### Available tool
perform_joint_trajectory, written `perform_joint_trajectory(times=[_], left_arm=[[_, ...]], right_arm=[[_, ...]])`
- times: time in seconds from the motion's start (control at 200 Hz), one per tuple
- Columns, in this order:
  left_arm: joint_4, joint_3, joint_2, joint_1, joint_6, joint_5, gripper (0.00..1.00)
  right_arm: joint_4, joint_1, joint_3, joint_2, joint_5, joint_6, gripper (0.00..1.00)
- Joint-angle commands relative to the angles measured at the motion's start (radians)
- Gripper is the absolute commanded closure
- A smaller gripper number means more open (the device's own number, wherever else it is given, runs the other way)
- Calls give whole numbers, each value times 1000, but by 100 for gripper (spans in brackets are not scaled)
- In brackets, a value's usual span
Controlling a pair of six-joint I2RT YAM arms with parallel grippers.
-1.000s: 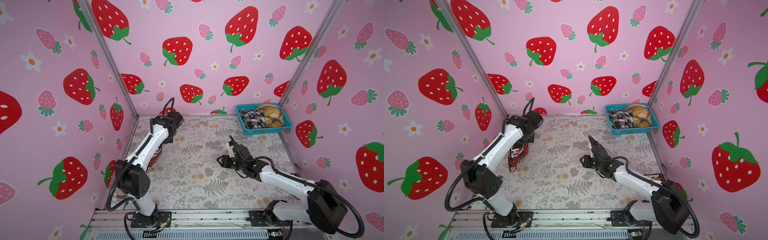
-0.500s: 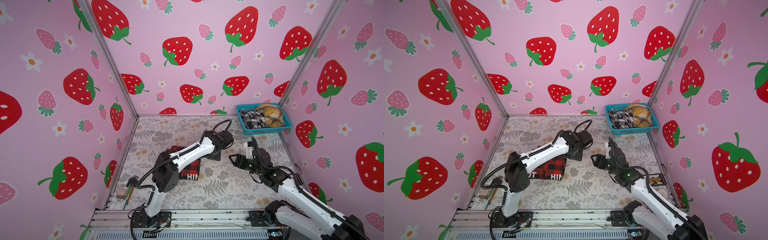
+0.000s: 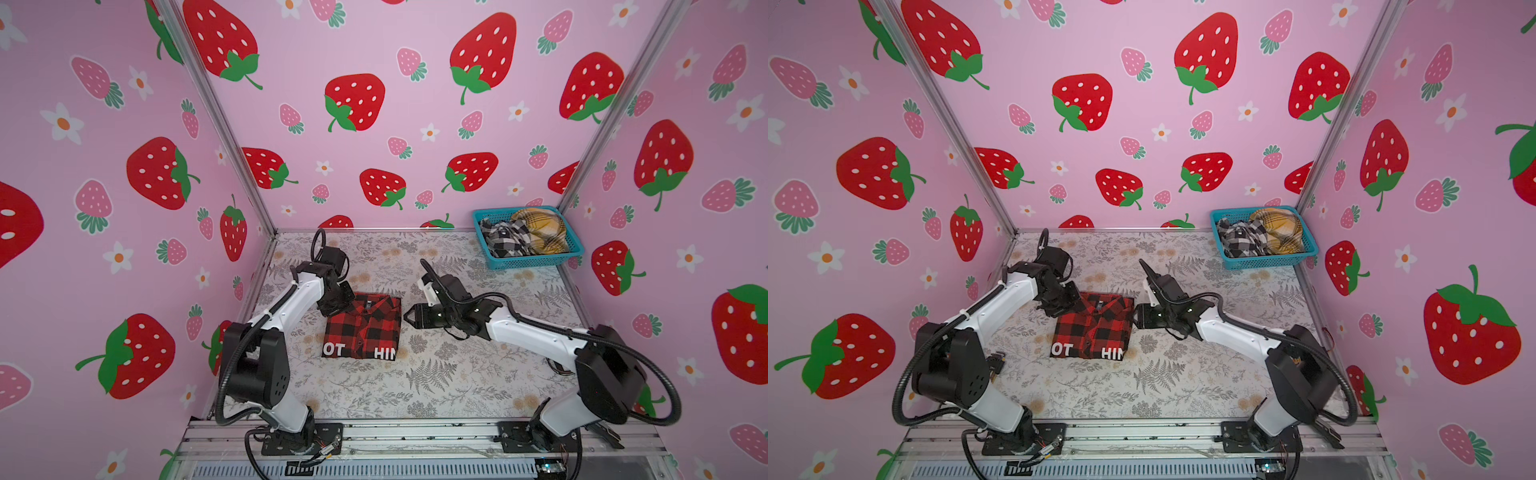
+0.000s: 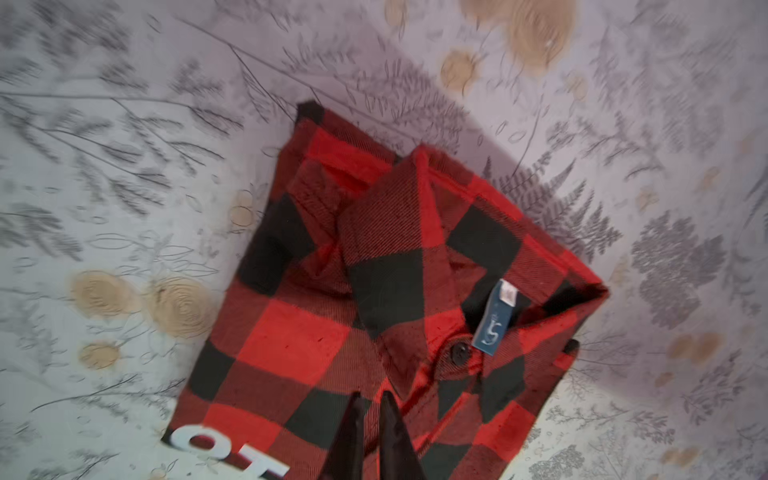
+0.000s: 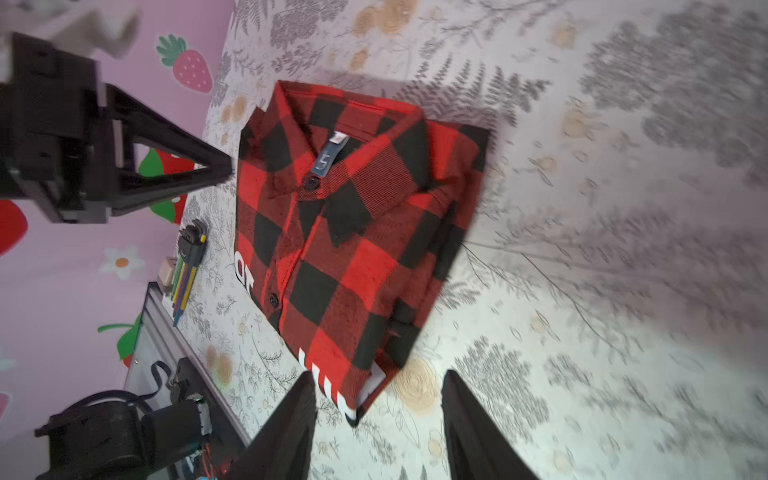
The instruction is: Fold and stack the long sleeve shirts
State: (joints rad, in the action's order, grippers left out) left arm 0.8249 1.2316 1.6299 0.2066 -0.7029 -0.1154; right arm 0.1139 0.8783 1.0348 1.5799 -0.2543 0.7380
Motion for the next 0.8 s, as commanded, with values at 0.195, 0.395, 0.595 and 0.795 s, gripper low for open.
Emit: perform_joint_trajectory(times=[0.195, 0.395, 0.595, 0.795], left_arm=[[-268, -94, 155, 10, -28, -213, 100], [-411, -205, 196, 65, -102, -292, 100], [-476, -273, 109, 190, -185, -339, 100], [-315, -165, -41, 155, -101, -238, 67]], right_arm=[[0, 68, 219, 315, -60, 14, 65], [81, 30, 217, 400, -28, 23, 70], [103, -63, 2, 265, 4, 26, 74], [197, -120, -74, 81, 27, -48, 75]])
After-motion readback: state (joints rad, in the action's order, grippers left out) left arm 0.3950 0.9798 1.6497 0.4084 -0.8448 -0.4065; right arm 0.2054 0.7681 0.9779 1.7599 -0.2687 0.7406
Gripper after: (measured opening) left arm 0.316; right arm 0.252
